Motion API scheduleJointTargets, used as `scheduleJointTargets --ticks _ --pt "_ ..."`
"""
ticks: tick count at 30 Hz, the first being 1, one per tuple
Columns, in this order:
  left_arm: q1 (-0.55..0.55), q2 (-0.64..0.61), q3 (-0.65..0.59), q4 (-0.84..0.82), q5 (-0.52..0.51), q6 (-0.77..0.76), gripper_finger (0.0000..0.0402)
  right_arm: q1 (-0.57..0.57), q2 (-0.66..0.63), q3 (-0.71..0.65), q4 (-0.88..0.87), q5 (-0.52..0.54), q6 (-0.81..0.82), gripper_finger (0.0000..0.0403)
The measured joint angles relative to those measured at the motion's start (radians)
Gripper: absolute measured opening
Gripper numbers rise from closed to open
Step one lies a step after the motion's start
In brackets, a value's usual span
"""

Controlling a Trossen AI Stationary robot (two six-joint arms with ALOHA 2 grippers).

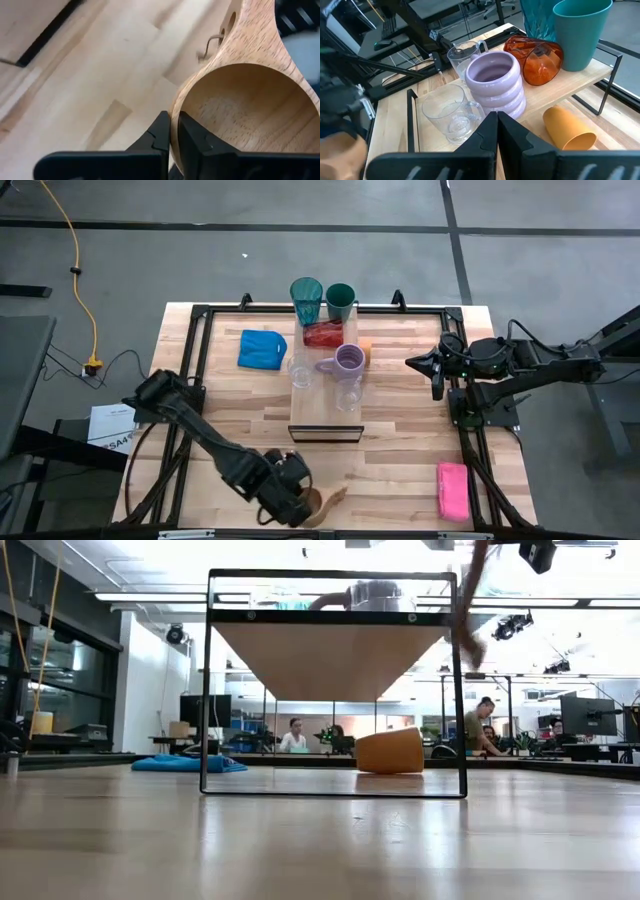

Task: Stack small to large cups/mugs on shelf
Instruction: Put the brown mug on the shelf

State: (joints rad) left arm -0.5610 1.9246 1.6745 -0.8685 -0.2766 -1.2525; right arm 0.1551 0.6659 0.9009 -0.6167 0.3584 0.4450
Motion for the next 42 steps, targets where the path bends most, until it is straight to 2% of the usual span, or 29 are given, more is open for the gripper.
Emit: scheduleJointTargets --ticks 5,8,12,16,27,31,36,42 --pt "-0.013 -0.114 0.000 -0.082 0.002 0.094 0.0004 0.000 0.000 0.000 0.000 0.000 0.001 0.0000" --pt "-0.002 -0.197 0.000 -0.183 -0.065 0.071 0.0002 0.000 0.000 0.000 0.000 0.000 0.003 0.0000" --pt "0.037 -0.295 0.000 -0.302 -0.120 0.079 0.0002 0.000 0.000 0.000 0.000 0.000 0.003 0.0000" --pt "0.103 -0.356 0.000 -0.338 -0.138 0.167 0.0001 0.000 0.000 0.000 0.000 0.001 0.005 0.0000" --pt "0.297 -0.381 0.000 -0.368 -0.162 0.464 0.0000 0.000 0.000 0.000 0.001 0.003 0.029 0.0000" --pt "0.324 -0.380 0.000 -0.395 -0.172 0.540 0.0000 0.000 0.000 0.000 0.001 0.007 0.030 0.0000" --pt "0.335 -0.370 0.000 -0.399 -0.237 0.613 0.0000 0.000 0.000 0.000 0.001 0.008 0.030 0.0000" --pt "0.345 -0.348 0.000 -0.389 -0.238 0.699 0.0000 0.000 0.000 0.000 0.001 0.009 0.030 0.0000"
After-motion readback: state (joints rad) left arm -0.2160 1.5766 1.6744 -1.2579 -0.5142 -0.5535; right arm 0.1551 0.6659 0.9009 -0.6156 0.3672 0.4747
